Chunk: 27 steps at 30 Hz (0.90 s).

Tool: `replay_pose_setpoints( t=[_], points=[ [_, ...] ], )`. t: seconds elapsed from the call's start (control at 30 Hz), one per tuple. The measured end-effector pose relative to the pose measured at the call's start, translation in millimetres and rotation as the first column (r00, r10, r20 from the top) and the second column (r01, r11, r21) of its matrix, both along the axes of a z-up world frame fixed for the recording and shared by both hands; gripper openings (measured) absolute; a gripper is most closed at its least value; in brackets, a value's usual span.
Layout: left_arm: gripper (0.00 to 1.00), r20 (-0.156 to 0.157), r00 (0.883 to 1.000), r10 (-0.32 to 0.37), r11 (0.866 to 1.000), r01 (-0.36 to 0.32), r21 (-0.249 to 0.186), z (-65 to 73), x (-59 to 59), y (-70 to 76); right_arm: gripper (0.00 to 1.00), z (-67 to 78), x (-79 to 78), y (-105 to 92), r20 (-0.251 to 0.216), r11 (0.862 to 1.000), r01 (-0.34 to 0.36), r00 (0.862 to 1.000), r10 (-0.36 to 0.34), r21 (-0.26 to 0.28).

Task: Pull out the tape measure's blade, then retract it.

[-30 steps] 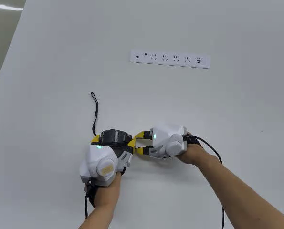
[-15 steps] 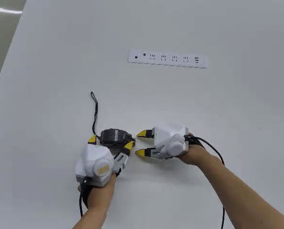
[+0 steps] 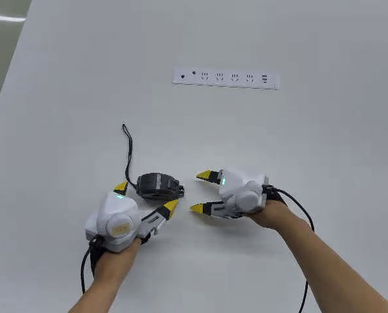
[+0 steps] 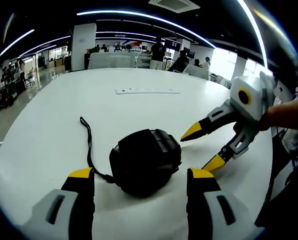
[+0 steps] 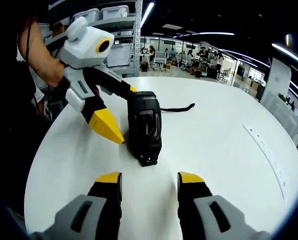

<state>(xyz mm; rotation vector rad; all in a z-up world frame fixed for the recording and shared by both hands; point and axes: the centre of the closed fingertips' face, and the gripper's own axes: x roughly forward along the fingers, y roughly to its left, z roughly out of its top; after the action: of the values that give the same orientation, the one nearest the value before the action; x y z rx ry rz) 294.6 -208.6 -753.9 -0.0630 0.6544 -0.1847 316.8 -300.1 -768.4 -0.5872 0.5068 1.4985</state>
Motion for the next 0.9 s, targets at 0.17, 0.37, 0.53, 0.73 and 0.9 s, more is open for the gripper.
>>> replay_pose_setpoints(
  t=[0.17, 0.37, 0.53, 0.73, 0.9],
  points=[
    [0.77, -0.009, 0.997, -0.079, 0.997, 0.080, 0.008, -0.8, -6.9, 2.7, 0.51, 4.8, 2.7, -11.2, -0.014, 0.997, 0.075, 0.997, -0.075, 0.005],
    [0.80, -0.010, 0.990, -0.144, 0.990, 0.144, 0.006, 2.8, -12.6, 12.1, 0.60, 10.1, 5.3, -27.9, -0.033, 0.986, 0.168, 0.985, -0.168, 0.008],
    [0.82, -0.007, 0.982, -0.187, 0.982, 0.187, 0.013, 8.6, -18.3, 24.6, 0.68, 17.9, 1.9, -45.3, -0.059, 0.969, 0.245, 0.968, -0.243, 0.020],
    [0.88, -0.004, 0.979, -0.203, 0.979, 0.203, 0.022, 16.8, -24.9, 40.3, 0.75, 25.2, -6.7, -67.7, -0.056, 0.952, 0.306, 0.951, -0.305, 0.021],
    [0.91, 0.004, 0.977, -0.214, 0.976, 0.214, 0.038, 24.3, -31.1, 50.7, 0.79, 29.3, -12.6, -87.1, -0.054, 0.935, 0.354, 0.934, -0.353, 0.012]
  ],
)
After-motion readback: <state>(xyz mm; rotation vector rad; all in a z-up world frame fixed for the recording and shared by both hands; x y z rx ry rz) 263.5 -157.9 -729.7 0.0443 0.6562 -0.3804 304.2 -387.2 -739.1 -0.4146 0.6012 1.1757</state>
